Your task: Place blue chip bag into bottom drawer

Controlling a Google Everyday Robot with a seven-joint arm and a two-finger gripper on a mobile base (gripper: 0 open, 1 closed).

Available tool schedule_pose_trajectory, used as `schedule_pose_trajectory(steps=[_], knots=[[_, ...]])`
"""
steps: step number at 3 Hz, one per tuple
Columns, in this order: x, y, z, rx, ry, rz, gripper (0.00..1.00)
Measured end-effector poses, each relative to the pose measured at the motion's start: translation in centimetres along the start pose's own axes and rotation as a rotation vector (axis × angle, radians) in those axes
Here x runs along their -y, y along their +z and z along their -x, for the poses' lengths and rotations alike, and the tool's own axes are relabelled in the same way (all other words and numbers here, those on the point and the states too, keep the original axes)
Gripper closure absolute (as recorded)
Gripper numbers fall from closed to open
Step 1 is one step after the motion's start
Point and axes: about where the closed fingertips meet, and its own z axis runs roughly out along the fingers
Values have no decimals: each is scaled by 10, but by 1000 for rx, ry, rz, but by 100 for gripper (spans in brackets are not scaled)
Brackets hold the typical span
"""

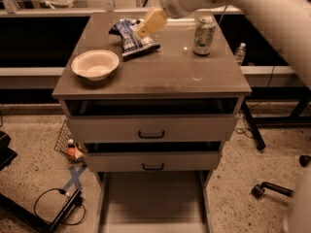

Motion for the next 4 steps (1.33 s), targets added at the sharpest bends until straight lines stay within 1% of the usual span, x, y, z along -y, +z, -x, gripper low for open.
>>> schedule_pose_trajectory(steps=[1, 2, 3, 4], knots=[[-10, 51, -5, 17, 43, 31, 0], [-26, 97, -18, 32, 113, 63, 0], [-28, 130, -33, 45, 188, 60, 0], [2, 146, -33, 61, 232, 14, 0]])
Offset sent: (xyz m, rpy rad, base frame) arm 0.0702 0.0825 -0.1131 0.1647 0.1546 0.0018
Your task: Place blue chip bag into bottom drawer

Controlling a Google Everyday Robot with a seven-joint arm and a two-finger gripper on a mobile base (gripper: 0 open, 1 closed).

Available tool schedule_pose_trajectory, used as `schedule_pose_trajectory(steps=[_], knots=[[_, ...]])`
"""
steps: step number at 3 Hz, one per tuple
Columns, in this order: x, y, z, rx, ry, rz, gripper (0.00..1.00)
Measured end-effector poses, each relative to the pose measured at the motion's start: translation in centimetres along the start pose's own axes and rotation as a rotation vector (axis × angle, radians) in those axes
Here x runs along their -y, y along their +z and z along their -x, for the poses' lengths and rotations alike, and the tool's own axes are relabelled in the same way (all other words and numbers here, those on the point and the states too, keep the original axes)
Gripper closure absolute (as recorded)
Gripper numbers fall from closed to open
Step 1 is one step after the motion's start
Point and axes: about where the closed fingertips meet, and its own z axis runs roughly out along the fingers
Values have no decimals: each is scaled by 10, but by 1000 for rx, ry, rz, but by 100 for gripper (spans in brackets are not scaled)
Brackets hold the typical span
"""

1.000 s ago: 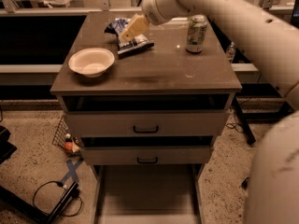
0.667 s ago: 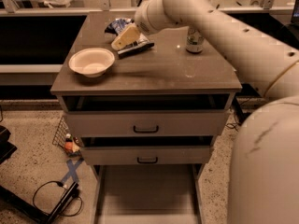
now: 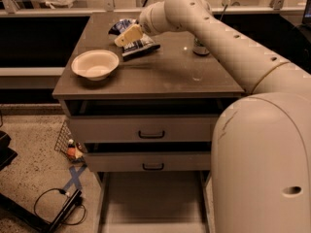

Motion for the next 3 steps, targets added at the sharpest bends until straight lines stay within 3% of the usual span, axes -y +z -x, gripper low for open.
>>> schedule_pose_trajectory(steps=[1, 3], knots=[[-3, 4, -4, -2, 14, 1, 0], [-4, 41, -12, 5, 136, -32, 2]])
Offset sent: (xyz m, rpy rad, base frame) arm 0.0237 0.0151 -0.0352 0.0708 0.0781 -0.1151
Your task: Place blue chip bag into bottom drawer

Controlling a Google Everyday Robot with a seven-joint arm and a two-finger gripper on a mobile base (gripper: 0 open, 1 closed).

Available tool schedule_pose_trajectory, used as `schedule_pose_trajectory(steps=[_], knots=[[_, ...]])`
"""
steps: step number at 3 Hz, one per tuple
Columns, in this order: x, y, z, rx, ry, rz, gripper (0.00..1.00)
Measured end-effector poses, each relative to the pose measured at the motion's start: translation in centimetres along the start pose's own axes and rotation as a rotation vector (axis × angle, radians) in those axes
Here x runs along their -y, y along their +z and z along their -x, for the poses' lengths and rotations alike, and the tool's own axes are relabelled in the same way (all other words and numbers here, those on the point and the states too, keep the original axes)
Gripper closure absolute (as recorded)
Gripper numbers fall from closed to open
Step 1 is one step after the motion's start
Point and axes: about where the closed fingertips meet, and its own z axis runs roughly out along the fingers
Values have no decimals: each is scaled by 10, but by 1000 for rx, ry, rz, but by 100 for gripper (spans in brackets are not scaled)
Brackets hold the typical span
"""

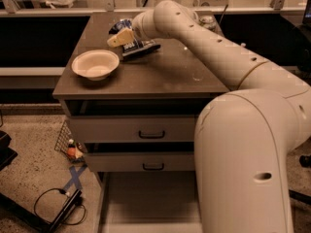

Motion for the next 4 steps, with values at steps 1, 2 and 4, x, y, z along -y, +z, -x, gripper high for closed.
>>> schedule_pose_trajectory(steps=[1, 2, 4], knots=[[2, 6, -2, 10, 39, -16, 24], [-1, 9, -3, 8, 40, -11, 56], [-6, 14, -5, 5, 40, -3, 100]])
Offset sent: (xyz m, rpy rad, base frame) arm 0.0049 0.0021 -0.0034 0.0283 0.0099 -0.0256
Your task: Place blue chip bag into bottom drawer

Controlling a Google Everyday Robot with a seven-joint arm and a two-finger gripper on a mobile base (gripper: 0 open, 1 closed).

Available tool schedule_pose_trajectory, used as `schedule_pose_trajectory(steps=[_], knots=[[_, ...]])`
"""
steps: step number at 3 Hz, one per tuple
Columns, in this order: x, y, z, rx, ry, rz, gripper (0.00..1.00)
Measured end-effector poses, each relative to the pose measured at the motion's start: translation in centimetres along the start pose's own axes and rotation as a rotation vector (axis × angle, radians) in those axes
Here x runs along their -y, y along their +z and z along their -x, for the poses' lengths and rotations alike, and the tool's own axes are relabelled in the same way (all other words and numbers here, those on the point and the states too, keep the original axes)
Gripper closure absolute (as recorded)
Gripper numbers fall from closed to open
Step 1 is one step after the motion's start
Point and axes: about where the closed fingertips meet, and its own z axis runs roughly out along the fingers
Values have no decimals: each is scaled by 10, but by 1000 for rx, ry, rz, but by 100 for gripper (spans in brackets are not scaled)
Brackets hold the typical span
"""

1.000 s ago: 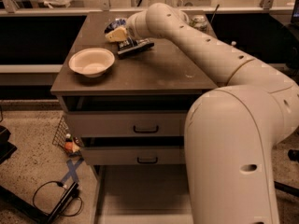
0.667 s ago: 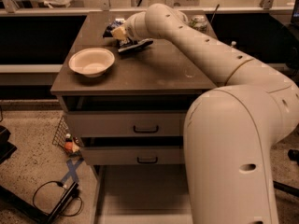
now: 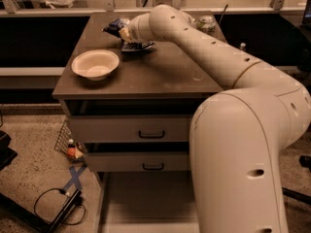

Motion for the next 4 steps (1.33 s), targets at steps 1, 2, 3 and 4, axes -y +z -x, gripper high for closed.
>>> schedule_pose_trajectory(steps=[1, 2, 3, 4], knots=[[0, 0, 0, 0, 0, 0, 100], [6, -25, 39, 8, -70, -51, 100], [12, -57, 77, 32, -121, -98, 100], [20, -111, 101, 75, -148, -148, 100]])
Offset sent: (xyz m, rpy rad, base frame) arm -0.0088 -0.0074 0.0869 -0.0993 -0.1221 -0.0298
